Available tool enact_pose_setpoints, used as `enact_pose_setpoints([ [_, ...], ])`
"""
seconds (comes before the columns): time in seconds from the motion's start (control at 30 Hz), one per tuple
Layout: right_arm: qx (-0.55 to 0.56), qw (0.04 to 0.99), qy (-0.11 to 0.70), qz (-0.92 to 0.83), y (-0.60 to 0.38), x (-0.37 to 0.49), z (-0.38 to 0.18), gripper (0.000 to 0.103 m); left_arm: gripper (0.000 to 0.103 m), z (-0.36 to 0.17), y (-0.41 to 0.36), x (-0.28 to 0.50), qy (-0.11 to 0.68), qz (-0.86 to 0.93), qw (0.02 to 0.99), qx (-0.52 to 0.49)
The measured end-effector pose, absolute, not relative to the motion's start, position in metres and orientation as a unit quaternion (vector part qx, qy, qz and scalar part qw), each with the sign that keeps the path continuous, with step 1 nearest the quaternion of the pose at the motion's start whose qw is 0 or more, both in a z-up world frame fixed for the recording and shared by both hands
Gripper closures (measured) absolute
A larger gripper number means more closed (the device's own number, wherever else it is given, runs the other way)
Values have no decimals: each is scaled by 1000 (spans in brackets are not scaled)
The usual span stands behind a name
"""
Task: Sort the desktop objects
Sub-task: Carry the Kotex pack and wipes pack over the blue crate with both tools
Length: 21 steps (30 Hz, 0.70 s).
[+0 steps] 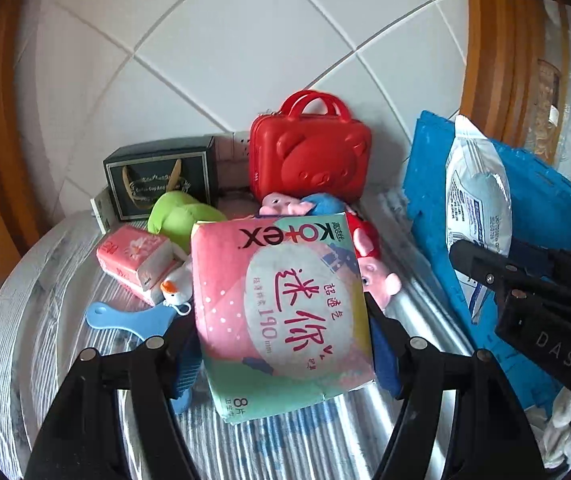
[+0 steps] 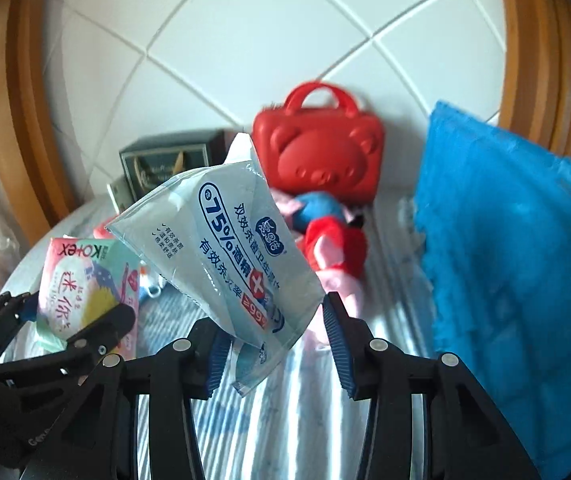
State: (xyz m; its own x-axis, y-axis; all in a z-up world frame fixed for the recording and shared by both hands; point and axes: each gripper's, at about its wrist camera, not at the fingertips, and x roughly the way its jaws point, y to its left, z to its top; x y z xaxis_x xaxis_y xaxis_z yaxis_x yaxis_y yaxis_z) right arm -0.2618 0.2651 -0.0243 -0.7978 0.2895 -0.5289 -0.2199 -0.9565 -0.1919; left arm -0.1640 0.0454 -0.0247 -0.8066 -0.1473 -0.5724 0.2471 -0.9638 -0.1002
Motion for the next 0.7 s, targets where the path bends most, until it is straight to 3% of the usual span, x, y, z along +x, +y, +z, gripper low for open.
enact_pose_setpoints([
  [0.43, -223, 193, -82, 952, 324, -164, 94, 58, 34, 76, 174, -181, 26, -970, 32, 241],
  [0.53, -218, 211, -97, 948, 355, -145, 119, 71, 34, 97, 208, -199, 28, -971, 6, 236],
  [0.7, -212, 242, -95, 942, 429, -119, 154, 74, 34, 125, 269, -230, 26, -973, -24, 229],
])
